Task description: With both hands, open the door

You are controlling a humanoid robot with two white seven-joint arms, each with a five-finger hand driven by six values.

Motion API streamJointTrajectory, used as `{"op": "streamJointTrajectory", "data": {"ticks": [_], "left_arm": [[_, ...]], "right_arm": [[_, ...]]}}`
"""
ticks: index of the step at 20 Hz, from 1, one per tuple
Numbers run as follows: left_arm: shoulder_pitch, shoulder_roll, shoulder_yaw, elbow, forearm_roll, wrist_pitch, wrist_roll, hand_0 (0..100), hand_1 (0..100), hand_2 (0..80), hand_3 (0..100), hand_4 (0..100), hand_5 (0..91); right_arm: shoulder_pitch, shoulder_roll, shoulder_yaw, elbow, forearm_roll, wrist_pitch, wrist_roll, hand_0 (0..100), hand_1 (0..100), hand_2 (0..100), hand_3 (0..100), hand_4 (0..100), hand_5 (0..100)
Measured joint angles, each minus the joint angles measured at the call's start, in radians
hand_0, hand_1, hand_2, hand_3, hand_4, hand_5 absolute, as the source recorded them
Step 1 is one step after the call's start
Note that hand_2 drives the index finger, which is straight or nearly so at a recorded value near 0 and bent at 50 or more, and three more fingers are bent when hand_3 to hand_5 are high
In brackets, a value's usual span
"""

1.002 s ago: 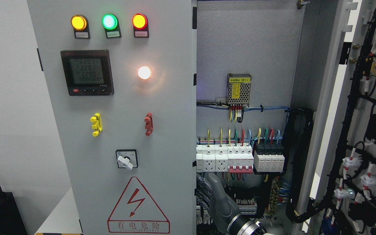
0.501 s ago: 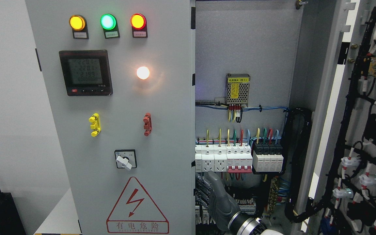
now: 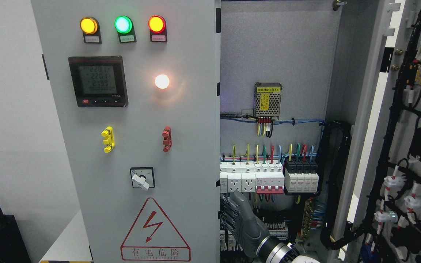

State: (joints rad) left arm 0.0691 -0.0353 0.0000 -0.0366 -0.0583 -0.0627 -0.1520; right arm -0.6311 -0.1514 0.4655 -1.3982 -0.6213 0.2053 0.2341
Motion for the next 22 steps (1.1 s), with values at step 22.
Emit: {"op": "streamJointTrajectory", "data": {"ticks": [22], "left_arm": [[0.000, 0.000, 0.000, 0.000, 0.000, 0.000, 0.000, 0, 0, 0.0, 0, 3, 0.0]], "right_arm": [[-0.011, -0.017, -0.004, 0.007, -0.023, 0.003, 0.031, 0, 0, 0, 0, 0, 0]]}}
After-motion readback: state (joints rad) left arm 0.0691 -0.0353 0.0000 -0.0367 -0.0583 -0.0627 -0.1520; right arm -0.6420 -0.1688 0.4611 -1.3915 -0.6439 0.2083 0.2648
